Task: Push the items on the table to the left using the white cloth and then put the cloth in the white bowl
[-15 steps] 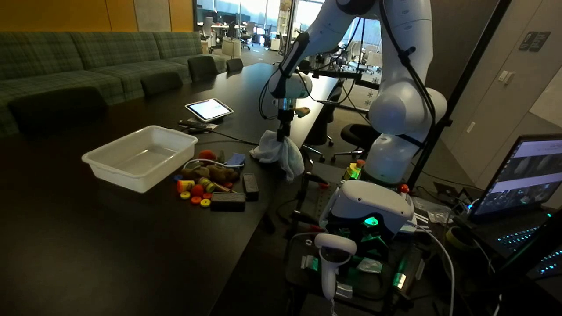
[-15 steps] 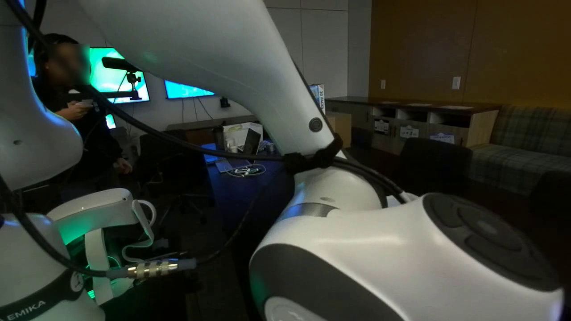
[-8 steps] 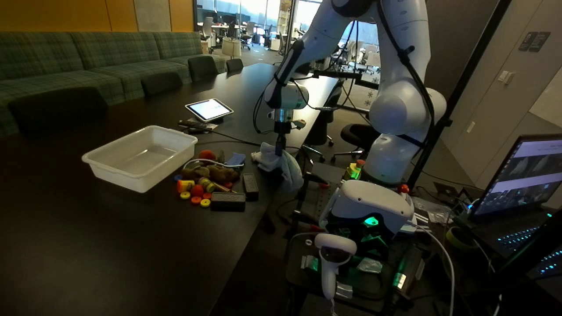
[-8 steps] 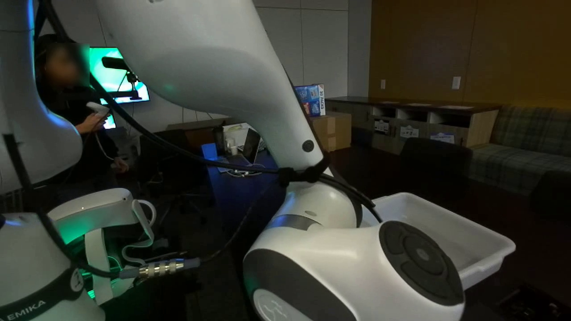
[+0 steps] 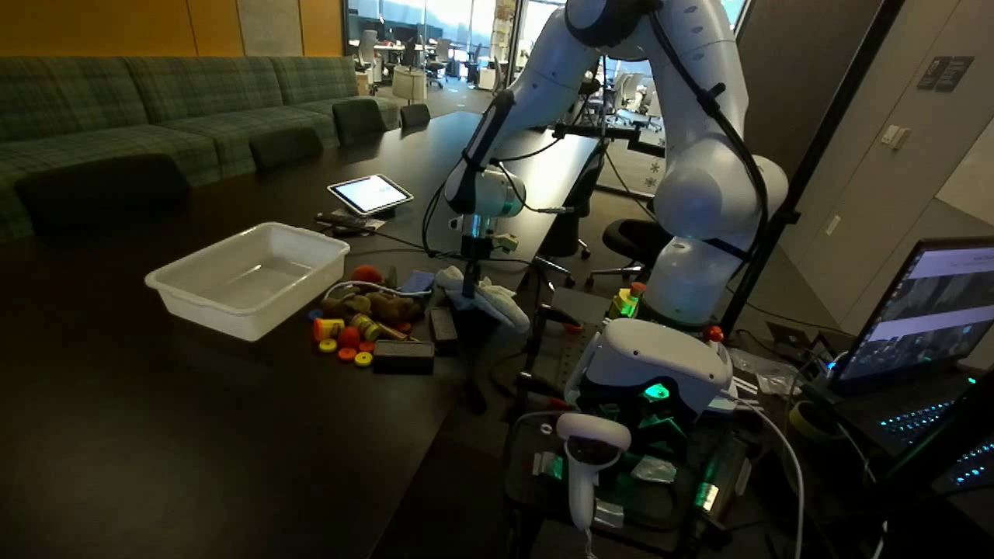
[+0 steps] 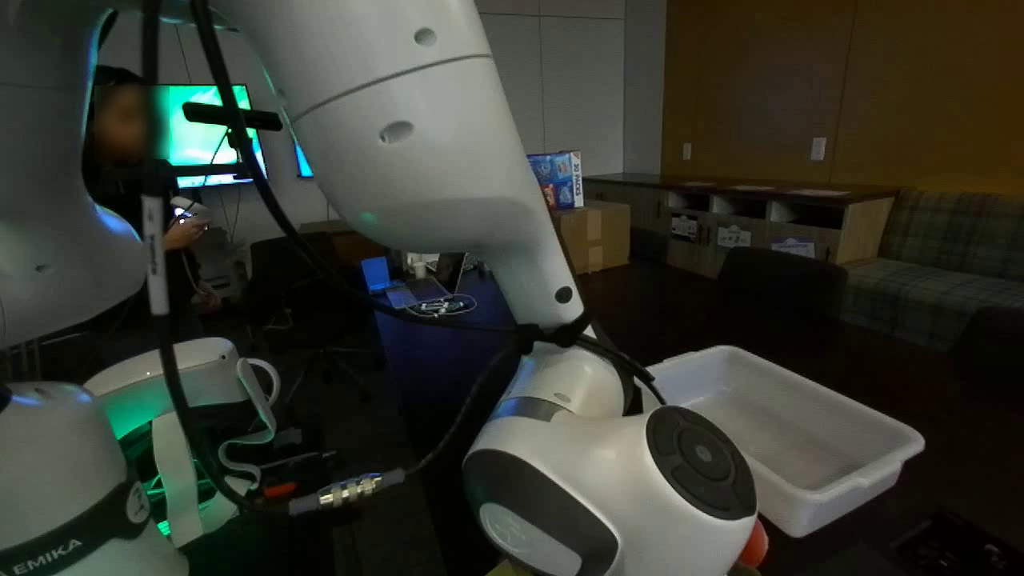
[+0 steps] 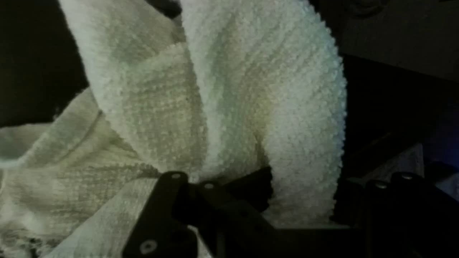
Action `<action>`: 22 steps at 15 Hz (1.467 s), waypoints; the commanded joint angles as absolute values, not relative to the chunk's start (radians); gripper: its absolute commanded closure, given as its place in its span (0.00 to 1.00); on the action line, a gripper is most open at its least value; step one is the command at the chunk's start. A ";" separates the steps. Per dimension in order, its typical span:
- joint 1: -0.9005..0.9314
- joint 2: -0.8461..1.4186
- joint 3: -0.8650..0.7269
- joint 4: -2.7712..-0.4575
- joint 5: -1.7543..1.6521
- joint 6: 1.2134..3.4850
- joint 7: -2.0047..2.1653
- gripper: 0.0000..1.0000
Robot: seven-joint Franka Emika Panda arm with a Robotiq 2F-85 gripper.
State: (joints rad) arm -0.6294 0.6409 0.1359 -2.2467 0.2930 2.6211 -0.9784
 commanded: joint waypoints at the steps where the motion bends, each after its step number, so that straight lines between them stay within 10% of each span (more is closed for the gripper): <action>1: -0.602 0.673 0.131 -2.250 0.261 2.609 -1.024 0.95; 22: -0.301 0.718 0.280 -2.305 0.287 2.701 -0.862 0.95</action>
State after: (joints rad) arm -0.3430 0.7134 0.2449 -2.2927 0.2630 2.6456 -0.9338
